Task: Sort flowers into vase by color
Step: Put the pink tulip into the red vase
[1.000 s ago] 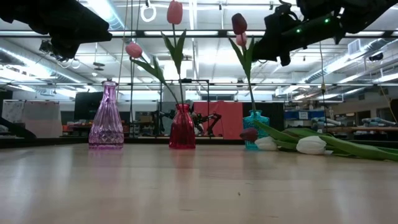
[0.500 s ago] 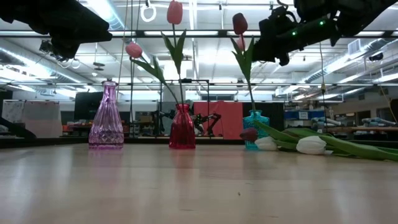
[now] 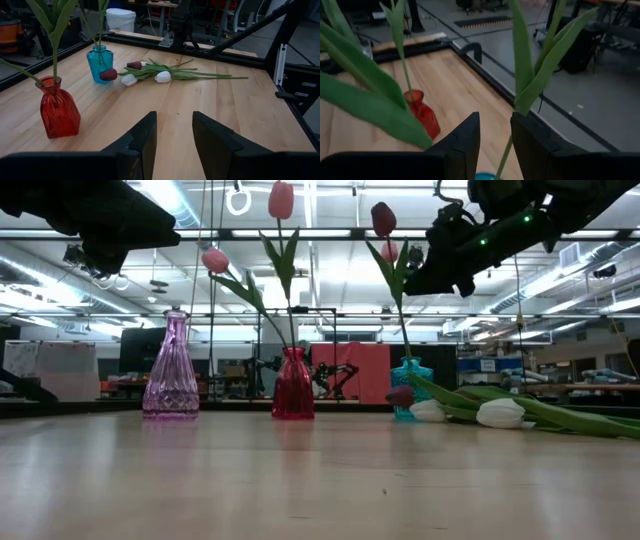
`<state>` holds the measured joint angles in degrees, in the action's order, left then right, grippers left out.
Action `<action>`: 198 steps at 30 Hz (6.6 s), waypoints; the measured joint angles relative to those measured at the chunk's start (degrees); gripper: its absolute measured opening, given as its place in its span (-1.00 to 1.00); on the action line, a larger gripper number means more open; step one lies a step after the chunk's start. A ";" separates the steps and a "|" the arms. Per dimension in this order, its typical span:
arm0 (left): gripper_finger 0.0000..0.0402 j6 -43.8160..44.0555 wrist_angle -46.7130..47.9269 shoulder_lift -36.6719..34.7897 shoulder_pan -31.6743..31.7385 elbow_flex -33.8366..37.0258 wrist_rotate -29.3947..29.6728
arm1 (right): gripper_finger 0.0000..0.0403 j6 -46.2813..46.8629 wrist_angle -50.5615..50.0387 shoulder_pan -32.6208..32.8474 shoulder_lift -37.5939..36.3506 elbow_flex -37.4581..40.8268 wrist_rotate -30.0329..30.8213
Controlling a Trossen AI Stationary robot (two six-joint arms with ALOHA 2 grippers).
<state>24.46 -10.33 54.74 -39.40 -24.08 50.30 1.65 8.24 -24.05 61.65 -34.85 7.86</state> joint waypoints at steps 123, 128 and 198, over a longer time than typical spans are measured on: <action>-0.93 -21.52 0.17 27.19 18.25 -39.06 -6.01 | -0.71 0.17 3.32 32.68 22.62 -34.53 -4.71; -0.97 -22.75 1.29 26.96 16.63 -39.04 -4.66 | -0.52 1.62 -2.10 32.68 21.44 -34.47 -4.87; -0.96 -28.88 -51.85 33.54 44.18 -11.21 -12.94 | -0.43 8.88 5.03 30.51 8.60 -7.69 -6.84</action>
<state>-4.42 -62.18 88.28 4.78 -35.29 37.36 10.52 13.26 6.46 70.25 -42.54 1.01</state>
